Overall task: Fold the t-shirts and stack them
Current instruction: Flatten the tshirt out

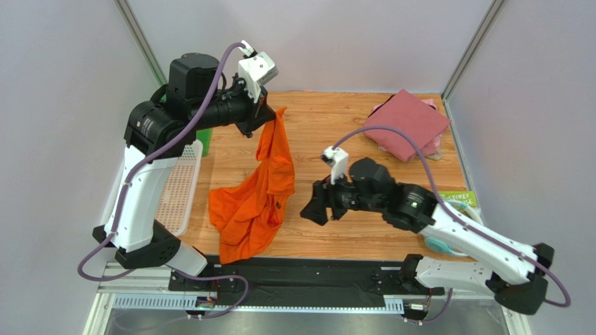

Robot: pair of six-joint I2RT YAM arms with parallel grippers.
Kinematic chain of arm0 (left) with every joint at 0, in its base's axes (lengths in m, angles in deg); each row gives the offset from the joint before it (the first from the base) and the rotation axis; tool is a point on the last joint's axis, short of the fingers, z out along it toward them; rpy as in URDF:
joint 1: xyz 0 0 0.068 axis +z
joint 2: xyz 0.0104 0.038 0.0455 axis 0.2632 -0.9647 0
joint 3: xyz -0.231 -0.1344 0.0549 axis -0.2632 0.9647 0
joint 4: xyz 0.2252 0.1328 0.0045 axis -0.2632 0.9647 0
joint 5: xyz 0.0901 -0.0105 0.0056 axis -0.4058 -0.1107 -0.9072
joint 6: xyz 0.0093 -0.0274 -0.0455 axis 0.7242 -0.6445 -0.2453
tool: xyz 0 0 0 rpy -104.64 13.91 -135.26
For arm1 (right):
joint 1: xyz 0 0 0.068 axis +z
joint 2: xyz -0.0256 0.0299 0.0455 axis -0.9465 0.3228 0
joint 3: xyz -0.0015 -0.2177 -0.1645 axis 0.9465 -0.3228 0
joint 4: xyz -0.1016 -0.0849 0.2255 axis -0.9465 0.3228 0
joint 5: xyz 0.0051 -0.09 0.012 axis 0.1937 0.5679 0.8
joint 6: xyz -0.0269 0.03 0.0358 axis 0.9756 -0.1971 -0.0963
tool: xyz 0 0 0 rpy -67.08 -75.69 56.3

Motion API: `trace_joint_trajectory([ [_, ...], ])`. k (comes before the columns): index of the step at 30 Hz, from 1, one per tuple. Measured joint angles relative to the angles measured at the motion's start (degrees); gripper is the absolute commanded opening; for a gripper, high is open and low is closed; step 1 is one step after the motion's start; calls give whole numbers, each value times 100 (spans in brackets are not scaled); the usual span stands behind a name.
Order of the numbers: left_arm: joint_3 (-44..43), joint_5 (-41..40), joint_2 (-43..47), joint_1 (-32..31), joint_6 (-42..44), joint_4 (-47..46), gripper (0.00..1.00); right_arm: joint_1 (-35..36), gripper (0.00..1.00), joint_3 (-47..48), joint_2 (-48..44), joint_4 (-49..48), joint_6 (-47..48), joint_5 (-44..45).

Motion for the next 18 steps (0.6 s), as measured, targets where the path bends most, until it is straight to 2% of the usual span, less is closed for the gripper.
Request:
trace_joint_trajectory([
  [6,-35,-136,251,-31,33,-7,0,452,73,35,938,-188,131,590],
  [9,-33,-160,400,-33,48,-7,0,455,75,59,970,-223,273,951],
  [12,-33,-160,496,-35,50,-7,0,455,81,157,973,-262,472,1335],
  [18,42,-160,549,-52,52,-9,0,452,81,385,1012,-308,992,1869],
])
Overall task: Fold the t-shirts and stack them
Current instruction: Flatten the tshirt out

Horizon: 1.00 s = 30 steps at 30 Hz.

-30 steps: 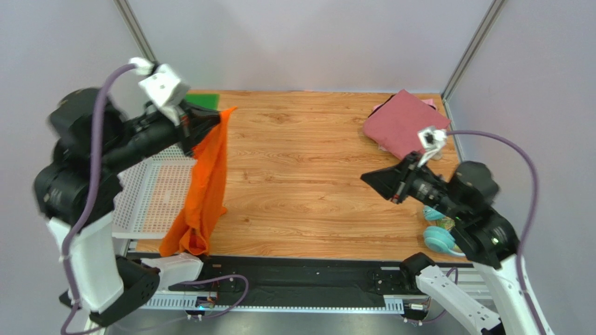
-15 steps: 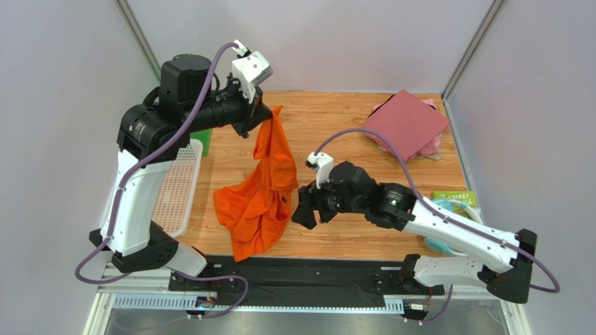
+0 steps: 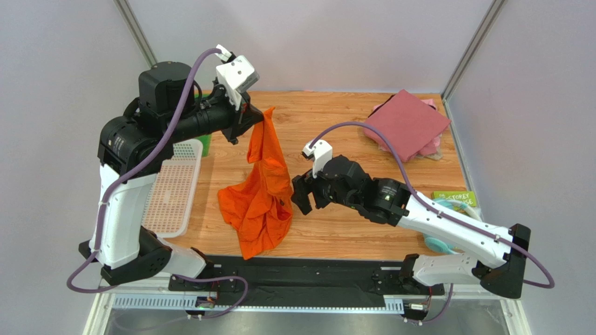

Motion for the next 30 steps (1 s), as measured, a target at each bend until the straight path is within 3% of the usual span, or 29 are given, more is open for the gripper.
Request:
trace_joint_trajectory([
  [23,142,2,13,-11,2,4,0,33,73,656,964,-531,289,-632],
  [26,142,4,13,-11,2,4,0,33,69,710,1119,-621,334,-658],
  [29,142,2,26,-11,2,4,0,33,58,719,1287,-660,374,-695],
  [30,142,2,37,-11,4,4,0,33,48,719,1327,-658,382,-702],
])
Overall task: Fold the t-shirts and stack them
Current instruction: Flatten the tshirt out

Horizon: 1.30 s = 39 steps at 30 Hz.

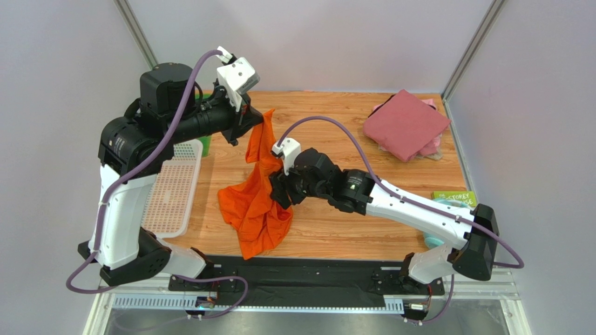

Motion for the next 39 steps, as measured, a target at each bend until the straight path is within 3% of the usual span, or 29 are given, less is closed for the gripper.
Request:
trace_joint_trajectory([
  [1,0,0,13,0,0,0,0,0,40,0,33,-4,0,-9],
  [2,0,0,26,0,2,0,0,0,18,0,55,-11,0,-26],
  [3,0,-2,42,0,4,0,0,0,4,0,59,-13,26,-33],
  [4,0,-2,52,0,7,0,0,0,0,0,59,-24,48,-42],
  [12,177,-26,201,0,35,-17,0,0,0,83,-286,315,39,332],
  [15,413,-90,302,0,105,-35,34,-7,0,280,-662,654,83,754],
  [16,542,-125,354,0,136,-68,52,-17,0,348,-811,752,94,903],
  [22,1467,-417,662,-4,225,-240,99,-286,0,529,-1753,1200,144,1589],
  [31,3705,-634,1051,7,140,-896,100,-415,0,358,-2072,1591,94,1777],
  [39,5064,-791,-22,17,114,-1447,86,-415,0,-37,-2114,1683,-138,1709],
])
